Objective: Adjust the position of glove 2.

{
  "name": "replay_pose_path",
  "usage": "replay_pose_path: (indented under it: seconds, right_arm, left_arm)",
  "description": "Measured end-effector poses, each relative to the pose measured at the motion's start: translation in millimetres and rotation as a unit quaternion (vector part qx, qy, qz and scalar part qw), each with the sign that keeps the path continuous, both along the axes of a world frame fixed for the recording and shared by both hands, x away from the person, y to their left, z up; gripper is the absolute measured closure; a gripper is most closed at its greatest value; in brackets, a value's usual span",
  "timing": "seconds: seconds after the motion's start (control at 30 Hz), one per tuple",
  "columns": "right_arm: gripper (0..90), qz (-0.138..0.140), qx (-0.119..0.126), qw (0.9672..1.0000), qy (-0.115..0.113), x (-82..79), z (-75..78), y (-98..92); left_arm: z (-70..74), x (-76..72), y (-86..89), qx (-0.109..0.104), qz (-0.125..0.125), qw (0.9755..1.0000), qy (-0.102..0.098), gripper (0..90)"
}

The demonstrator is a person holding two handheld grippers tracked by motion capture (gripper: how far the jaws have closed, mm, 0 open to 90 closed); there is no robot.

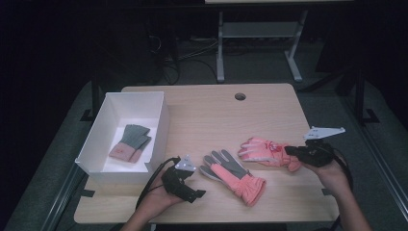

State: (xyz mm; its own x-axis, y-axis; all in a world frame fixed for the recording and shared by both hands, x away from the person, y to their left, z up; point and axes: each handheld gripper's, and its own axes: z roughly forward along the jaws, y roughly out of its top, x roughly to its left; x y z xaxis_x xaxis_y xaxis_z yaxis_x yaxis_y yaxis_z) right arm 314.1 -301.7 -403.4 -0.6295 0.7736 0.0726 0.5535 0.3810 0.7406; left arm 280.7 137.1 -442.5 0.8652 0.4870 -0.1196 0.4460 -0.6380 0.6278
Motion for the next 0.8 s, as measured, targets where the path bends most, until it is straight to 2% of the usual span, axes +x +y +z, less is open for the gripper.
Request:
replay_pose_path:
  seconds: [0.1,0.13,0.23,0.47,0.57,0.6,0.7,0.8]
  right_arm:
    - [90.0,-0.027,0.003,0.9996,0.001,-2.7,-3.4,-18.5]
    - [90.0,-0.037,-0.001,0.9993,0.003,-4.4,-5.1,-24.9]
    - [90.0,-0.053,-0.003,0.9986,0.007,-9.3,-9.0,-35.7]
    - [90.0,-0.078,-0.025,0.9962,0.028,-12.4,-19.5,-48.2]
    - [90.0,-0.079,-0.025,0.9957,0.041,-11.1,-23.0,-48.2]
    - [90.0,-0.075,-0.040,0.9951,0.049,-9.4,-27.1,-46.0]
    - [90.0,-0.073,-0.050,0.9941,0.063,-8.0,-32.3,-41.7]
    - [90.0,-0.064,-0.041,0.9947,0.069,-8.3,-31.8,-39.5]
  left_arm:
    - [0.2,1.1,1.5,-0.004,0.002,1.0000,-0.001,14.9]
    - [-0.5,1.9,2.8,0.004,-0.002,1.0000,-0.001,14.9]
    - [-1.9,2.0,2.0,0.006,-0.005,1.0000,0.000,14.9]
    - [-1.9,2.5,1.8,0.009,-0.007,0.9999,-0.001,14.9]
    - [-2.0,3.6,2.4,0.010,-0.008,0.9999,-0.001,14.9]
    - [-2.1,4.1,2.4,0.009,-0.008,0.9999,-0.001,14.9]
    - [-2.3,3.5,1.9,0.010,-0.009,0.9999,-0.001,14.9]
    - [-2.2,3.5,2.0,0.010,-0.010,0.9999,-0.001,14.9]
